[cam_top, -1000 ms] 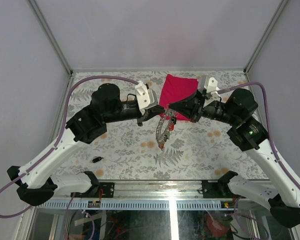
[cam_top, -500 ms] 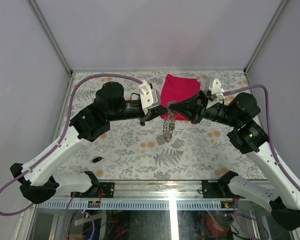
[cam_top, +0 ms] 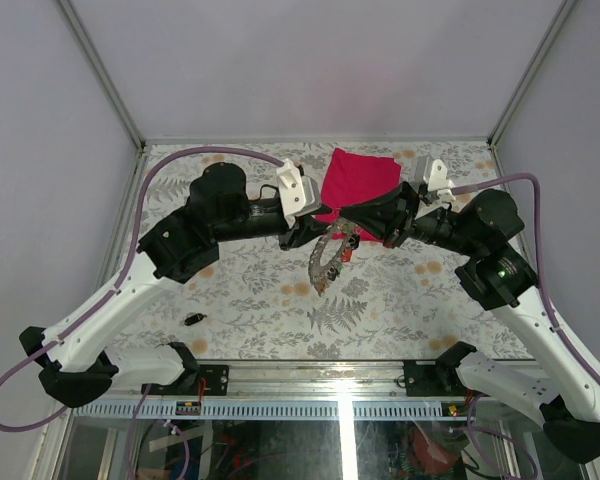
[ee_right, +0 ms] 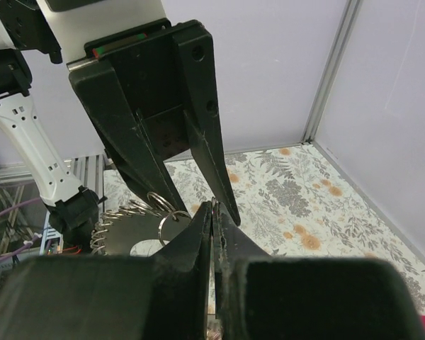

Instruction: Put the keys on the keyring

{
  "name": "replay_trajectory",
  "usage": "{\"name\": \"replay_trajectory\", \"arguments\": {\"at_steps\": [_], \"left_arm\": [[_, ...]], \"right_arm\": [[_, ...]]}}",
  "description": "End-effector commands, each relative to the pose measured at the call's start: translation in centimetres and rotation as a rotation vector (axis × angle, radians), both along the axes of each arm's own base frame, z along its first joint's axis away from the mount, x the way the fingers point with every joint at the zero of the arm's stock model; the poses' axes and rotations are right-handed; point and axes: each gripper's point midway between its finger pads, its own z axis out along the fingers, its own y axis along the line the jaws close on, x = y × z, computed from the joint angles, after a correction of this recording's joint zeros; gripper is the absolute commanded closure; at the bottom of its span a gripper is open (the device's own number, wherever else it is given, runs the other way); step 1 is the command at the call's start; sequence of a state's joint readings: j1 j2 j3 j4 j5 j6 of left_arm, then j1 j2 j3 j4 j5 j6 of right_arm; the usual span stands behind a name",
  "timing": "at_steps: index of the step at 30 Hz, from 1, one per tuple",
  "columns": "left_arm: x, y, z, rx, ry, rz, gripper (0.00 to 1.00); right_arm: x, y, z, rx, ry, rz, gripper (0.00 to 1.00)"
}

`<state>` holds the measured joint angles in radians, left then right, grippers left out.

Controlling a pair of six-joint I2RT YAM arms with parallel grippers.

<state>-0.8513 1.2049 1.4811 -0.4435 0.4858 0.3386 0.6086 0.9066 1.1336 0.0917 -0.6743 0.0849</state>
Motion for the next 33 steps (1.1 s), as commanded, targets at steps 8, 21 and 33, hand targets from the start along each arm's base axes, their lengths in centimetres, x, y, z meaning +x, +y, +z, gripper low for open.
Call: {"name": "replay_trajectory", "arguments": {"at_steps": [8, 21, 33], "left_arm": [[1.8, 2.5, 4.7, -0.166, -0.074, 0.204, 0.59], [1.1, 1.2, 3.6, -0.246, 0.022, 0.157, 0.39], [0.5, 0.3, 3.5, -0.268, 0.063, 0.102, 0.25]], "right_arm": [[1.7, -1.4, 2.9, 0.026, -0.100, -0.142, 1.00], [3.4, -1.8, 2.6, 0.038, -0.051, -0.227, 1.00], [4.6, -1.8, 2.2, 0.035, -0.009, -0.269, 1.00]]}}
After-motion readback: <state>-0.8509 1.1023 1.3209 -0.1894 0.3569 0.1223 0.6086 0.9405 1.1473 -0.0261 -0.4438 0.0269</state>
